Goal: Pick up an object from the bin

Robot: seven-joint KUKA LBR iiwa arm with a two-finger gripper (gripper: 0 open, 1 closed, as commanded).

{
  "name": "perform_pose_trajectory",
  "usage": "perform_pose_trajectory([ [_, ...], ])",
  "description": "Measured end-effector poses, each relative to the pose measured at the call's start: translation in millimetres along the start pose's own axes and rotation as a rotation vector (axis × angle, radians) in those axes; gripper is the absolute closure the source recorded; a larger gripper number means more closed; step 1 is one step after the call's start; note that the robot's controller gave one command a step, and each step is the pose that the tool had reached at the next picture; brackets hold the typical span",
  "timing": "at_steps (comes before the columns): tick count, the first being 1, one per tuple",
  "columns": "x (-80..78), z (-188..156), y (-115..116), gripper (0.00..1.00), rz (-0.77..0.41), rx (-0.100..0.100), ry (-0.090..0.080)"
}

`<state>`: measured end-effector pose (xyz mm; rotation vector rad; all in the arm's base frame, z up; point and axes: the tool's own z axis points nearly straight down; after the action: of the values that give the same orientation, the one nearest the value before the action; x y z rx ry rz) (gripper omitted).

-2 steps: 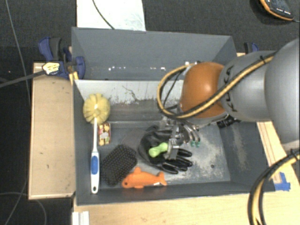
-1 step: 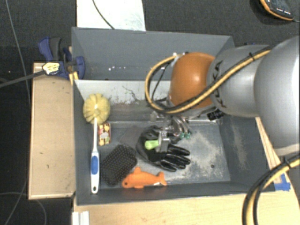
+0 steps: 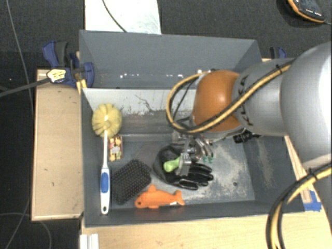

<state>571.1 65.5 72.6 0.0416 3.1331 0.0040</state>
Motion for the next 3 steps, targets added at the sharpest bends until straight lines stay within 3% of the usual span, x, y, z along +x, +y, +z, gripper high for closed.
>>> perform_pose_trajectory([
  [1, -18.8, -125, 7, 0.00, -0.037, -0.001, -0.002],
  [2, -2.7, -1, 12, 0.00, 0.019, -0.002, -0.001],
  [3, -1.0, -5, 15, 0.00, 0.014, 0.000, 0.007],
])
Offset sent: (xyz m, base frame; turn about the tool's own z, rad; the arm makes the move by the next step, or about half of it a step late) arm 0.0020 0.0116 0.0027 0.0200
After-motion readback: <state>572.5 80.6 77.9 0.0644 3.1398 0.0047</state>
